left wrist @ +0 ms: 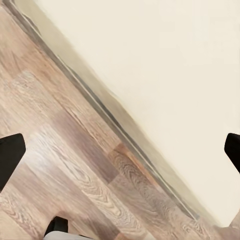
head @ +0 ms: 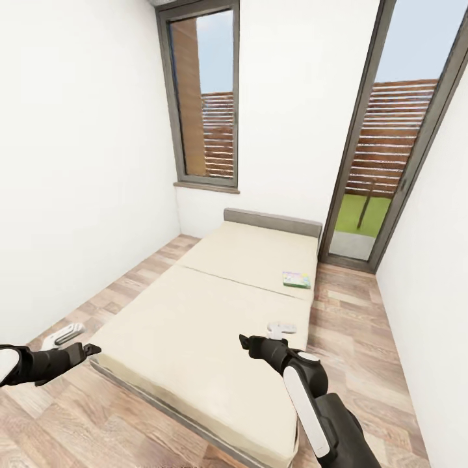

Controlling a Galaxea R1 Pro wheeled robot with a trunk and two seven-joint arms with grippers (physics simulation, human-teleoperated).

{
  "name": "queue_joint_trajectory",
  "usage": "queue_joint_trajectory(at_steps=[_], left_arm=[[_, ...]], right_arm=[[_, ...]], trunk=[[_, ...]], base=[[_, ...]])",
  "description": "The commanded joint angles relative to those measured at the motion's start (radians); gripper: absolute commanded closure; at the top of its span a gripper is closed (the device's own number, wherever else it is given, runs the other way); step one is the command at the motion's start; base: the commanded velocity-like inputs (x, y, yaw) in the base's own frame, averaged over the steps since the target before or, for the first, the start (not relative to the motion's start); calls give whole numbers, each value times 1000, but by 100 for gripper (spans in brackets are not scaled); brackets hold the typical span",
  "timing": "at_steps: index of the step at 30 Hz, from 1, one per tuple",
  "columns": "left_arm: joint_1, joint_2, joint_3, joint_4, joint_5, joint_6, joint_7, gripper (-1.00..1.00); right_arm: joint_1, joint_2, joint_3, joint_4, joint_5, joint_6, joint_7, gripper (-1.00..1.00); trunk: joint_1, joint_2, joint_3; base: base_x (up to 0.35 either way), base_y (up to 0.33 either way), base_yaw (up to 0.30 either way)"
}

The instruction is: Put all the toys in the child's room - the three board games (two on the bed and one on the table), the two jigsaw puzzles on the table, and the tennis ball on the table - inside the toy box on the table in the child's room.

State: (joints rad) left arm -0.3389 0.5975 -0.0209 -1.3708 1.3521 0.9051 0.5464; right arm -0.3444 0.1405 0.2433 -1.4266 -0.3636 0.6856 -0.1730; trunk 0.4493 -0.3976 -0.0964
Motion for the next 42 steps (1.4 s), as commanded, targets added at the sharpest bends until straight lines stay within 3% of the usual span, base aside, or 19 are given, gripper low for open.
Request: queue_joint_trajectory(at_steps=[1,19,42], left_arm=[[-2,1,-2,-1,10,0,10,-100],[-2,1,-2,-1,10,0,10,-100],[-1,0,-2,-1,10,0,10,-100]], right_arm=[[-1,0,1,-2,-11,3,-10,-100],[-1,3,-1,18,-9,2,-10,-100],[-1,4,-1,21,-9,2,-10,-100]], trunk=[[1,-2,-2],[1,-2,-2],[1,-2,-2]], base=[[4,-14,294],[1,-9,294],[-32,-140,293]])
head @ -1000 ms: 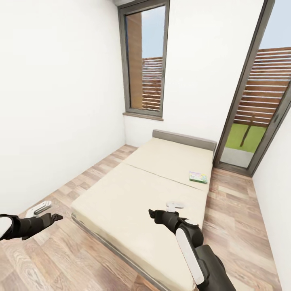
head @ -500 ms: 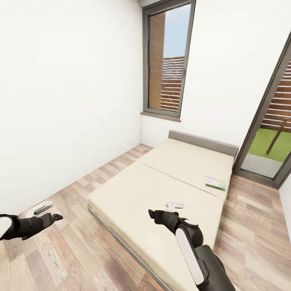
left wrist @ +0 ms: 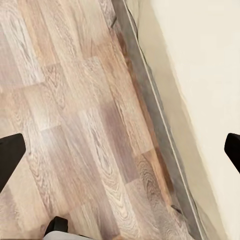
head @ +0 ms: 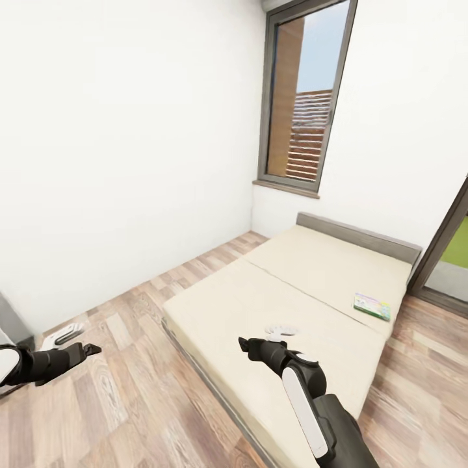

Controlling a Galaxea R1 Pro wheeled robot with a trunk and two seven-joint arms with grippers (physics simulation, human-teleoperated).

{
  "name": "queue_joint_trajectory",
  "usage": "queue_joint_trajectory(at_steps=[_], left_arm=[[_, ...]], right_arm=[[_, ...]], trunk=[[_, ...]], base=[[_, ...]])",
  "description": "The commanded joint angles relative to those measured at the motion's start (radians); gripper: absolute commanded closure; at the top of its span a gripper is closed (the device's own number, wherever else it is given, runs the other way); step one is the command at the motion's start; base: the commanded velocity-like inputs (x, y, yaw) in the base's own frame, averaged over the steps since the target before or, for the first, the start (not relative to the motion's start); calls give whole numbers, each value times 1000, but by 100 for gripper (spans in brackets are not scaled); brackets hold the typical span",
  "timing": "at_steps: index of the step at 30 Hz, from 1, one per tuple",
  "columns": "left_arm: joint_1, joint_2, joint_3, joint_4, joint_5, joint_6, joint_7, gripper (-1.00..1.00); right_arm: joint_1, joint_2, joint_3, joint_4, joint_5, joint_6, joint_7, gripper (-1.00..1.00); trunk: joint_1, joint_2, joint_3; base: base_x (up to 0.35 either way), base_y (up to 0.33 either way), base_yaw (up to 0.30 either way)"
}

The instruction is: Put all the toys in the child's room - the three board games (two on the bed and one on the table), the two jigsaw puzzles on the table, and the tennis ball on the table - inside the toy box on the table in the child's room.

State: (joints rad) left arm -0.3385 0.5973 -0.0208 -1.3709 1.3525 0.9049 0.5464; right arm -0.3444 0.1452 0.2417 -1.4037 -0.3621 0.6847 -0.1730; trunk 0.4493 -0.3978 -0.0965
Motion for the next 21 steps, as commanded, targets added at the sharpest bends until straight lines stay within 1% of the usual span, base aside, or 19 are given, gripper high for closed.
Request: queue_joint_trajectory(at_steps=[1,12,21], left_arm=[[-2,1,-2,-1,10,0,10,-100],[-2,0,-2,-1,10,0,10,-100],[-2,1,-2,-1,11,0,10,-100]], right_arm=[[-1,0,1,-1,-11,3,-10,-100],[-1,1,1,0,-11,3,-10,-100],[-1,1,1,0,-12,3,-10,-100]], trunk=[[1,-2,-2],[1,-2,-2],[1,-2,-2]], base=[[-1,-24,294],[-13,-5,293],[-174,-8,293]])
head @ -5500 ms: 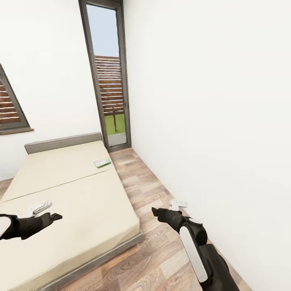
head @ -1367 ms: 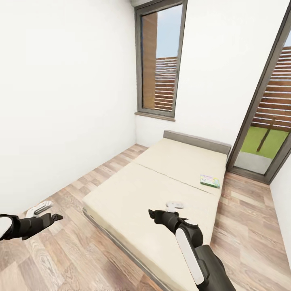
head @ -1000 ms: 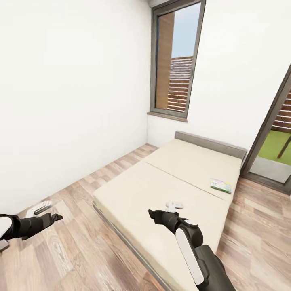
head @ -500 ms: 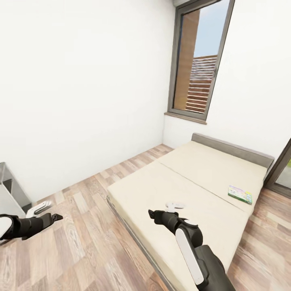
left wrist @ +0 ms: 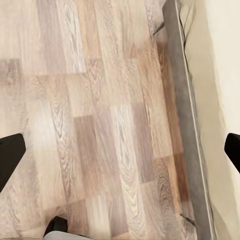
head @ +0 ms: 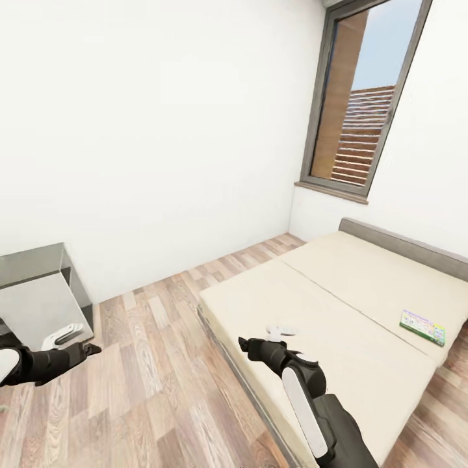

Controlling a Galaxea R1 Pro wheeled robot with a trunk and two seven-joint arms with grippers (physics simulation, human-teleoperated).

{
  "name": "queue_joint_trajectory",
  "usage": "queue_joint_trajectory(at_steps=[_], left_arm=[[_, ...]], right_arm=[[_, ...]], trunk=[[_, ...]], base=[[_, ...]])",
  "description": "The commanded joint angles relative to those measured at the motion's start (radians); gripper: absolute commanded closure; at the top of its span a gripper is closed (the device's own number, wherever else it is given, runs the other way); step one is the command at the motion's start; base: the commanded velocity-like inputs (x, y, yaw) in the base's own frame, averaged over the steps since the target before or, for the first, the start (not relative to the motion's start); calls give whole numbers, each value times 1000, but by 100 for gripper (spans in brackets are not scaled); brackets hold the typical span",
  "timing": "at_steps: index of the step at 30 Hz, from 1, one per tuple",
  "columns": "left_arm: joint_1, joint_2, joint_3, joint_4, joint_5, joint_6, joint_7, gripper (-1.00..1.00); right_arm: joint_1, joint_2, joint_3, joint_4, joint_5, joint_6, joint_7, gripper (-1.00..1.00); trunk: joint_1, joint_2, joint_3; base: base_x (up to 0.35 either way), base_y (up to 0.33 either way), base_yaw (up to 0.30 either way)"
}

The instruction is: Put all the toys in the child's room - the three board games (two on the bed and one on the table), the two jigsaw puzzles on the table, and the tennis ball on the table - inside the toy box on the table in the child's room.

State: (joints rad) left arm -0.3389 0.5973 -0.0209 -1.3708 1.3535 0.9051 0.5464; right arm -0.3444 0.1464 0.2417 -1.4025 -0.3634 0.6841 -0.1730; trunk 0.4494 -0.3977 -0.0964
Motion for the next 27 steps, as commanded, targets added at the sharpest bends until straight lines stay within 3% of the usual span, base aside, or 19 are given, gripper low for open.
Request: queue_joint_trajectory(at_steps=[1,27], left_arm=[[-2,1,-2,-1,10,0,10,-100],[-2,0,-2,-1,10,0,10,-100]], right_arm=[[-1,0,1,-1,-11,3,-10,-100],[-1,-1,1,-1,-11,3,-10,-100]], trunk=[[1,-2,-2],[1,-2,-2]], base=[[-56,-6,293],[-28,-60,293]])
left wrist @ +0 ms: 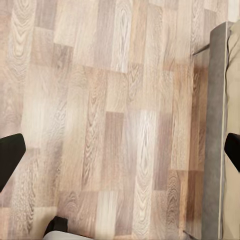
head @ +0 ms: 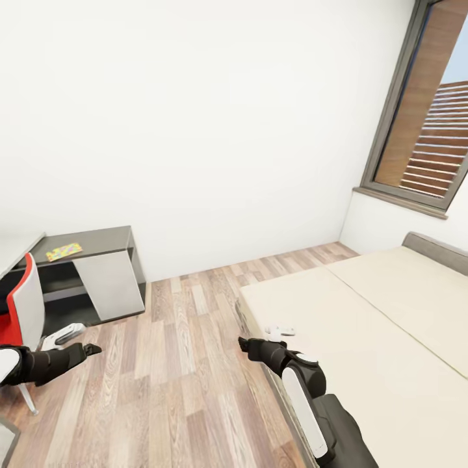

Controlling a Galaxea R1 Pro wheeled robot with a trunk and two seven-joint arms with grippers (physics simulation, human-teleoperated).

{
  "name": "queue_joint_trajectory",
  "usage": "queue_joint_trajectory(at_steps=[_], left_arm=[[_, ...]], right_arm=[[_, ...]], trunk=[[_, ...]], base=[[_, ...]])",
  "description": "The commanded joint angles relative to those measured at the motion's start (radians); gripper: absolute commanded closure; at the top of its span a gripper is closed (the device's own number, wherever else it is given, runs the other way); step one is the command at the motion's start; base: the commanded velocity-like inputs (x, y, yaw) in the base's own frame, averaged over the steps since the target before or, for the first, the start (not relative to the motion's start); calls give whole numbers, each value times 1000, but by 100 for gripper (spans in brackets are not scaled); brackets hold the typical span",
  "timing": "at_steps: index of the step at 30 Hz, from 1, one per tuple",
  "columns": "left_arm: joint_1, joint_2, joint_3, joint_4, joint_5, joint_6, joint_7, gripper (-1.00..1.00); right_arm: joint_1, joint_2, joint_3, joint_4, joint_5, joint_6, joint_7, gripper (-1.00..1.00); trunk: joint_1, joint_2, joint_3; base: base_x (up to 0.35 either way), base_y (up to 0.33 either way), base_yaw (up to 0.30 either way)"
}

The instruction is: Put all the toys in the child's room - the three board games (two on the bed and one on the table), the two jigsaw puzzles on the table, and the tennis ball on the table - inside the toy box on the table in the child's room.

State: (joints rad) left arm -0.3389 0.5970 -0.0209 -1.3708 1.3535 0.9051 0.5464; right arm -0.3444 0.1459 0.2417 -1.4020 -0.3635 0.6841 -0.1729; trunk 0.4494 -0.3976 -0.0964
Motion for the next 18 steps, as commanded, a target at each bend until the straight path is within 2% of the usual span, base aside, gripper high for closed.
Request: queue_joint_trajectory(at_steps=[1,11,18], left_arm=[[-2,1,-2,-1,10,0,10,-100],[-2,0,-2,-1,10,0,10,-100],[-2,0,-2,-1,10,0,10,-100]], right_arm=[[-1,0,1,-2,-11,3,-10,-100],[-1,0,2,-2,-11,3,-10,-100],[-1,0,2,-2,-11,3,-10,-100]], trunk=[[1,-2,-2],[1,-2,-2],[1,-2,-2]], base=[[-77,-2,294],[-213,0,294],[-58,0,293]])
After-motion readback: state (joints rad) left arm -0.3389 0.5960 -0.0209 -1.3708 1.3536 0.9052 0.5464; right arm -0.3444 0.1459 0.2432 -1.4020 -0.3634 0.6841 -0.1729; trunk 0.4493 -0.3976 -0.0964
